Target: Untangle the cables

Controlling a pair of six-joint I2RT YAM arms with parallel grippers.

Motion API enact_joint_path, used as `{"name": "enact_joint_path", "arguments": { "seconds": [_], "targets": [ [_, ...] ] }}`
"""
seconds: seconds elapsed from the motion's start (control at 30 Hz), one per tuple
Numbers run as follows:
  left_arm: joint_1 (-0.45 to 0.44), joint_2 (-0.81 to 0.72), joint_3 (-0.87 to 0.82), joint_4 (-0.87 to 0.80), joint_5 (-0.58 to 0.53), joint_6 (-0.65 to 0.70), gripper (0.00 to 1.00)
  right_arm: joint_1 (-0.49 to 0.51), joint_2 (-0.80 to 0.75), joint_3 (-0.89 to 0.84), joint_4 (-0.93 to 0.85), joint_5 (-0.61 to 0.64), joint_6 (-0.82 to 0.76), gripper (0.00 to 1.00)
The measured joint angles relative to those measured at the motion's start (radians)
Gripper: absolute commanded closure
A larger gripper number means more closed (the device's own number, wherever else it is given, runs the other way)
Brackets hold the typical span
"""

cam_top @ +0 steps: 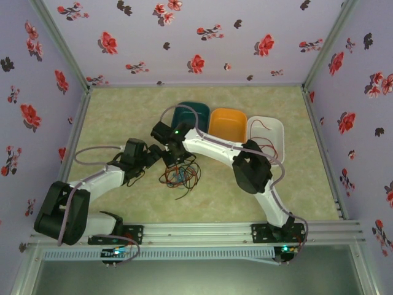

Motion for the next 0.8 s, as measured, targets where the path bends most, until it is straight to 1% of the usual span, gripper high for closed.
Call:
{"name": "enact_joint_path", "arguments": {
  "seconds": [0.17,0.23,0.4,0.43,0.47,0.5,0.53,0.63,0.73,0.8],
  "targets": [
    [0.0,-0.006,0.0,0.01,0.028,0.048,0.01,0.0,-0.114,-0.087,0.083,0.022,-0.002,1.0],
    [0.0,-0.021,0.0,0.023,0.052,0.078,0.03,0.0,-0.16,-0.121,0.119,0.039,-0.003,1.0],
    [0.0,-0.105,-0.02,0.073,0.113,0.144,0.15,0.0,-0.253,-0.199,0.195,0.083,-0.005,1.0],
    [0.0,-0.123,-0.03,0.077,0.122,0.152,0.19,0.0,-0.268,-0.216,0.21,0.092,-0.004,1.0],
    [0.0,-0.146,-0.043,0.079,0.133,0.16,0.26,0.0,-0.281,-0.233,0.225,0.099,-0.004,1.0],
    [0.0,-0.163,-0.055,0.079,0.14,0.16,0.3,0.0,-0.289,-0.245,0.235,0.103,-0.004,1.0],
    [0.0,-0.184,-0.07,0.077,0.148,0.166,0.31,0.0,-0.296,-0.258,0.246,0.108,-0.003,1.0],
    [-0.014,-0.222,-0.092,0.052,0.161,0.168,0.29,0.0,-0.302,-0.283,0.276,0.114,0.003,1.0],
    [-0.052,-0.227,-0.093,0.035,0.17,0.167,0.23,0.0,-0.302,-0.293,0.284,0.116,0.004,1.0],
    [-0.082,-0.223,-0.092,0.032,0.176,0.161,0.23,0.0,-0.302,-0.293,0.291,0.116,0.004,1.0]
  ]
}}
